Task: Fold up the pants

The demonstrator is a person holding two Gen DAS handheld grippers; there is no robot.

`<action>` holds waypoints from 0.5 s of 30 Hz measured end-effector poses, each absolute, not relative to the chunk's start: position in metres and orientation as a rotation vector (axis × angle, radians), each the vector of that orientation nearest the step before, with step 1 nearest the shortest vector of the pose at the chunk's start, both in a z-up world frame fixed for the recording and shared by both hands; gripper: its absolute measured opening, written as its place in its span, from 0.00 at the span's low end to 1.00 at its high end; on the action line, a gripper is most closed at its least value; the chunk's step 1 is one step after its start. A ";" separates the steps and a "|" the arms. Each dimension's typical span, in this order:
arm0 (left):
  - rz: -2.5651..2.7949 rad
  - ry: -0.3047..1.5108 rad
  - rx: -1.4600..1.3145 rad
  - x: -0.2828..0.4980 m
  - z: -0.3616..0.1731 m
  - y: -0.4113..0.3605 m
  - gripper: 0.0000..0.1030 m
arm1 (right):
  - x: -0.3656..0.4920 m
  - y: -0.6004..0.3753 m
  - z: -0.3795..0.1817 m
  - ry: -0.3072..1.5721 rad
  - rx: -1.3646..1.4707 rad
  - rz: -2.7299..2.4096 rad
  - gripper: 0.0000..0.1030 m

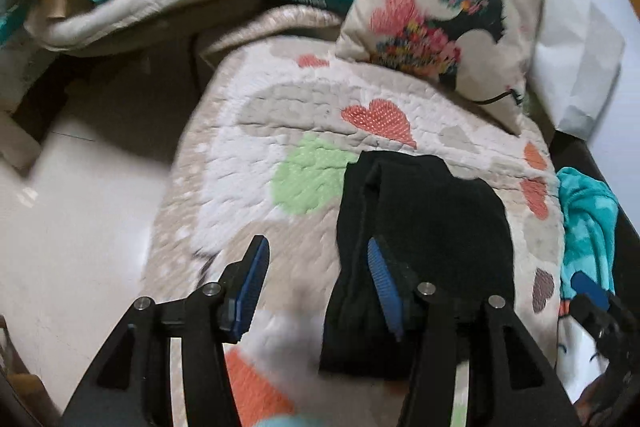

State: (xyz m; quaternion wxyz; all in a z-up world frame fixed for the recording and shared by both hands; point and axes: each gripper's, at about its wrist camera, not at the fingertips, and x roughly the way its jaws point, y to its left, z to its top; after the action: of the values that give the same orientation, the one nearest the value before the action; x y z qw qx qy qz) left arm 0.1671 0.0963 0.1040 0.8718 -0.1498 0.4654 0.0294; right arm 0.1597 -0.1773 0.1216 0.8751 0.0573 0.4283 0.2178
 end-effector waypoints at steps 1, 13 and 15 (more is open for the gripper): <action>0.075 0.943 -0.306 0.154 0.110 0.095 0.51 | 0.153 -0.179 0.123 0.887 0.117 0.451 0.74; 0.235 0.458 -0.009 0.017 0.145 0.045 0.97 | 0.067 -0.182 0.085 0.917 0.145 0.356 0.77; 0.210 0.441 0.030 0.014 0.146 0.038 0.99 | 0.063 -0.182 0.080 0.925 0.151 0.341 0.77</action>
State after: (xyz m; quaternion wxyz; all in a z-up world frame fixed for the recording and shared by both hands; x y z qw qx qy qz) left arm 0.0143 0.0377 0.1460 0.9702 0.0150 0.2183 0.1040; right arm 0.0632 -0.1815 0.0803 0.8781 0.0724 0.4437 0.1636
